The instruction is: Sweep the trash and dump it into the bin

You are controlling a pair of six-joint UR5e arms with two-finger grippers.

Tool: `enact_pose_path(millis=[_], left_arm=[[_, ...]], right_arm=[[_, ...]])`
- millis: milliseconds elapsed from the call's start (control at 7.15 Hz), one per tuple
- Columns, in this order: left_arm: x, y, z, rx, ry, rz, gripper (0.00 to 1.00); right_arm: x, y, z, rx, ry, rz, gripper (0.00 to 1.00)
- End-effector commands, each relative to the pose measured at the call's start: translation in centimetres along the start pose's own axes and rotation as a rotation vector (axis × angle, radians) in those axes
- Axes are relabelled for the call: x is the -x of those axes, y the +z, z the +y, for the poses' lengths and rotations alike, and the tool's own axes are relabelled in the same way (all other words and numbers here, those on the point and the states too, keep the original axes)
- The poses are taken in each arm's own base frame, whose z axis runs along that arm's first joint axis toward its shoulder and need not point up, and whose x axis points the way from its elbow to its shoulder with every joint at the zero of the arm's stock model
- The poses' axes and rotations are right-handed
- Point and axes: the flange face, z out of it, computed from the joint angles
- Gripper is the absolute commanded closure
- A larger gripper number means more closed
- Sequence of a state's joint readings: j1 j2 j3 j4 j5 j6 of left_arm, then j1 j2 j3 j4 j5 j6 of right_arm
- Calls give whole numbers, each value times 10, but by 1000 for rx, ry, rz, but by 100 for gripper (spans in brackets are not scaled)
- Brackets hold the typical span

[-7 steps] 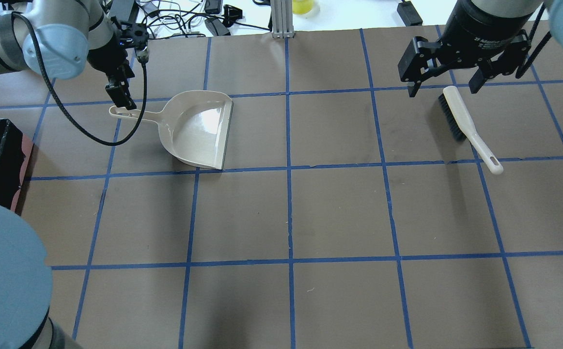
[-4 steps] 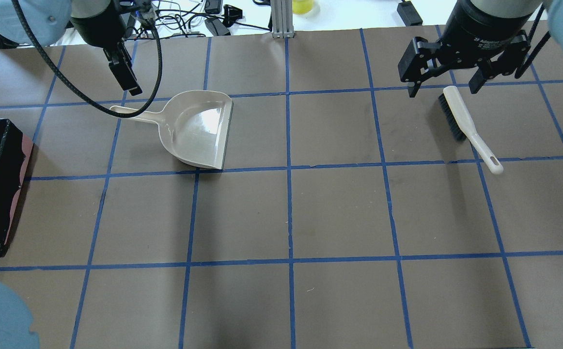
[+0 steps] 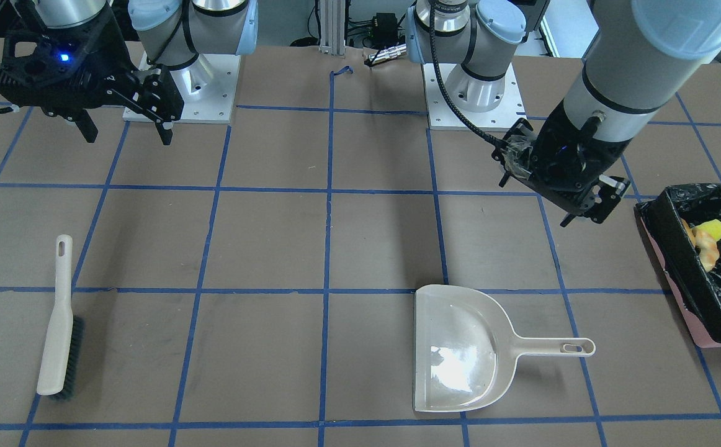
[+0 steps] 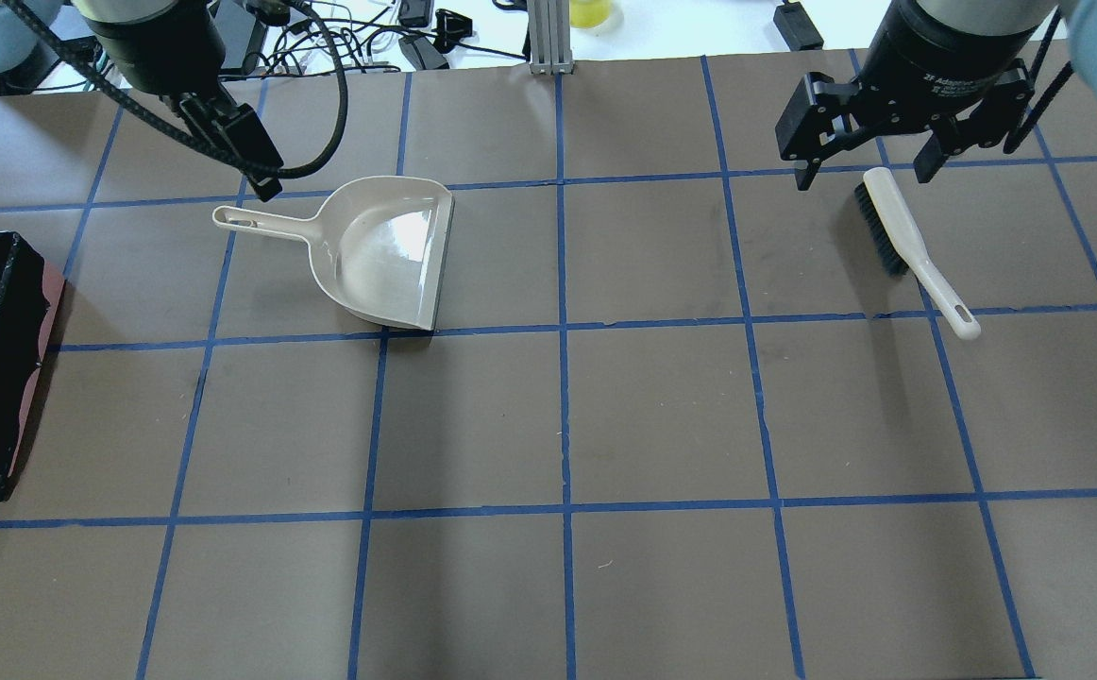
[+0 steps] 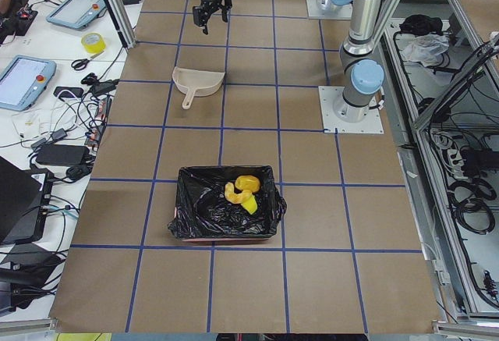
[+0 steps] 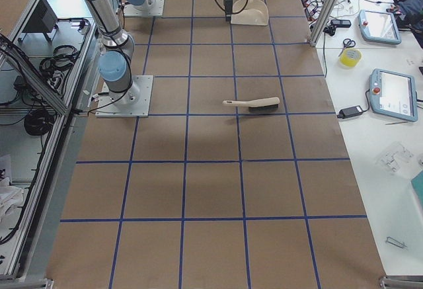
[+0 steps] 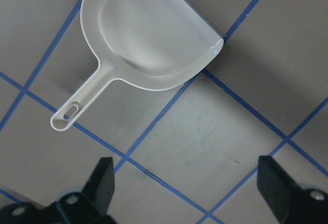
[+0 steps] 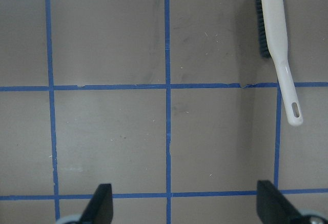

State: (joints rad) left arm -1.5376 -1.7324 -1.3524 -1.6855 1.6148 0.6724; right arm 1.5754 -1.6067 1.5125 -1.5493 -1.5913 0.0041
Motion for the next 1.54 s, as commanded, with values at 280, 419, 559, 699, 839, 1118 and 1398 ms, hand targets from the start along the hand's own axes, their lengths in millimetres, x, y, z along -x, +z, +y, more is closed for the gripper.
enact_pose_path(millis=[280, 419, 559, 699, 839, 1118, 1398], left_arm=[[-41, -10, 43, -23, -461, 26, 0], [-41, -17, 44, -54, -497, 12, 0], [-38, -22, 40, -99, -500, -8, 0], [-37, -26, 39, -125, -500, -16, 0], [-36, -26, 38, -134, -499, -22, 0], [-38, -27, 40, -138, -499, -24, 0], [-37, -29, 42, -142, -487, -28, 0]], right_arm=[[0, 2, -1, 2, 0, -1, 0], [0, 1, -4, -7, 1, -2, 0], [0, 1, -4, -8, 1, -1, 0], [0, 1, -4, -10, 1, -2, 0], [0, 1, -5, -13, 1, 1, 0], [0, 1, -5, -13, 1, 4, 0], [0, 1, -5, -12, 1, 2, 0]])
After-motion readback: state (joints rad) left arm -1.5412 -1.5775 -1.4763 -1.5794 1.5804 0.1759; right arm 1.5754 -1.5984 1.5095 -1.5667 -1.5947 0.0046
